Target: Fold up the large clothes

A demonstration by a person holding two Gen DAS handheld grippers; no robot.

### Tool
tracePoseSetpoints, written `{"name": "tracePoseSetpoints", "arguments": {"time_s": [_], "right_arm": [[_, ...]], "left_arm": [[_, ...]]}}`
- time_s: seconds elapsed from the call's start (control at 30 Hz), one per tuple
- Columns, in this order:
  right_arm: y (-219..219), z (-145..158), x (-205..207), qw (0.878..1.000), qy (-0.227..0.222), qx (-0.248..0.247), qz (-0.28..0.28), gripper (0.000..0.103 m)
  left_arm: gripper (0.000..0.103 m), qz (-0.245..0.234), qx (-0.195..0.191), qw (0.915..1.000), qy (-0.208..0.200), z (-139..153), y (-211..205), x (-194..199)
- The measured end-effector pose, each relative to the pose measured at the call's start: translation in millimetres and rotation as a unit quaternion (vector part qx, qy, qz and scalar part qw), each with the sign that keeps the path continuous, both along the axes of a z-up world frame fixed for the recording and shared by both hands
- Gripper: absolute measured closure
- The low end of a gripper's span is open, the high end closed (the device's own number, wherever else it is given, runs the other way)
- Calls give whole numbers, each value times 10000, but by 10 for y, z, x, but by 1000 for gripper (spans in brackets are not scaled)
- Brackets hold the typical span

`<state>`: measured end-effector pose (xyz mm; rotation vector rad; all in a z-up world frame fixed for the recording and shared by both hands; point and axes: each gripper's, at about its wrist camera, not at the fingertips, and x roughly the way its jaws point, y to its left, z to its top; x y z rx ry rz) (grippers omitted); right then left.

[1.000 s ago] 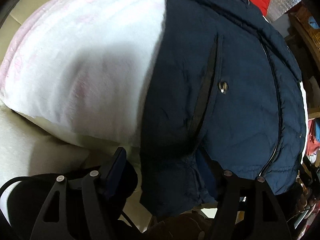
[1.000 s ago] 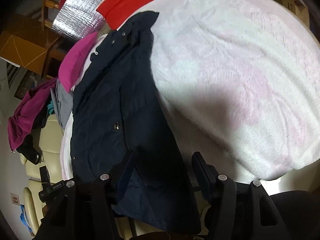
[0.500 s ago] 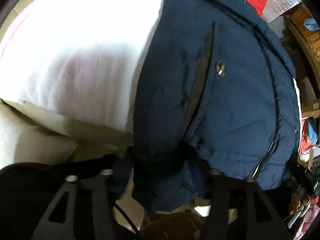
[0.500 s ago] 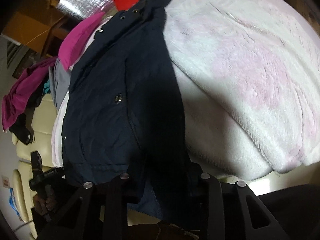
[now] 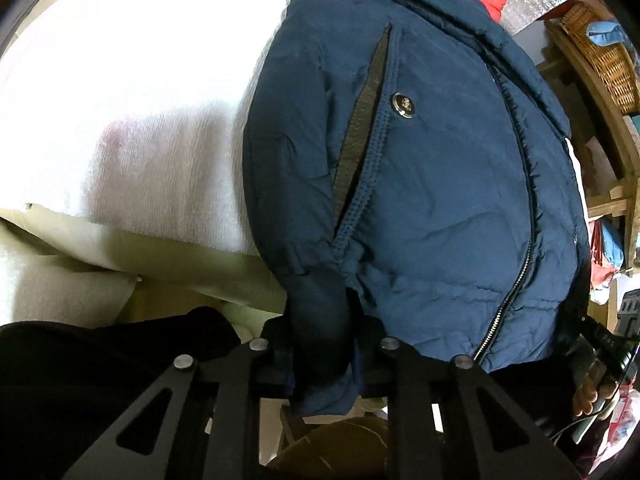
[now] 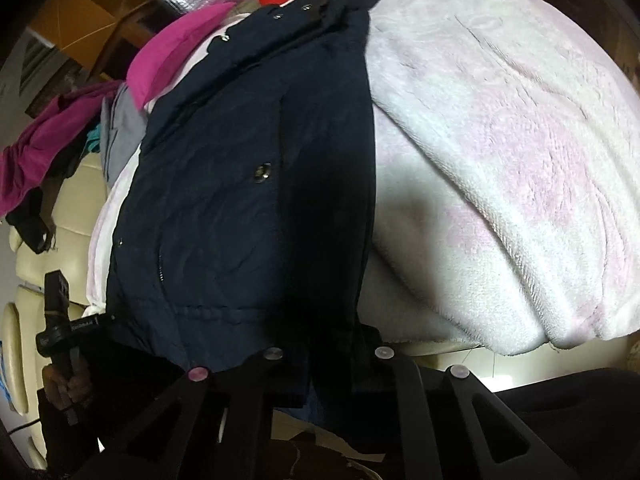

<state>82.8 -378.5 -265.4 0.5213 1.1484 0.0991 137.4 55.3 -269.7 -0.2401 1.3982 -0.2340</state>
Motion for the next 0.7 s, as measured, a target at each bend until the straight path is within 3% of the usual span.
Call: {"name": "tracePoseSetpoints", "arguments": {"time_s": [0.07,0.13,0.17,0.2,0.3,0.5,0.7], "right_arm": [[-29,-32,15,9999,62,78,-27,85],[-64,-100,22,9994,160,277,-102,81],[-52,-105,21,9995,144,254,-73,81],[-32,-98,17,9998,116,182,-38,81],[24,-23,-10,10000,15,-3,24,92],[148,202,-118,9987,-255,-323,313,95],[205,224,-373,9981,-127,-270,541,95]], "left_arm": [[71,23,4,10000,70,6,-12,67],[69,-35,-39,10000,66,-13,111,171],[70,-12,-54,10000,41,-14,109,172],[81,9,-78,10000,8,-5,107,170],[89,36,-206,9997,-80,60,125,133],[92,-42,-237,9985,-488,313,231,-58],[92,-272,-201,9973,-657,522,297,-287]]}}
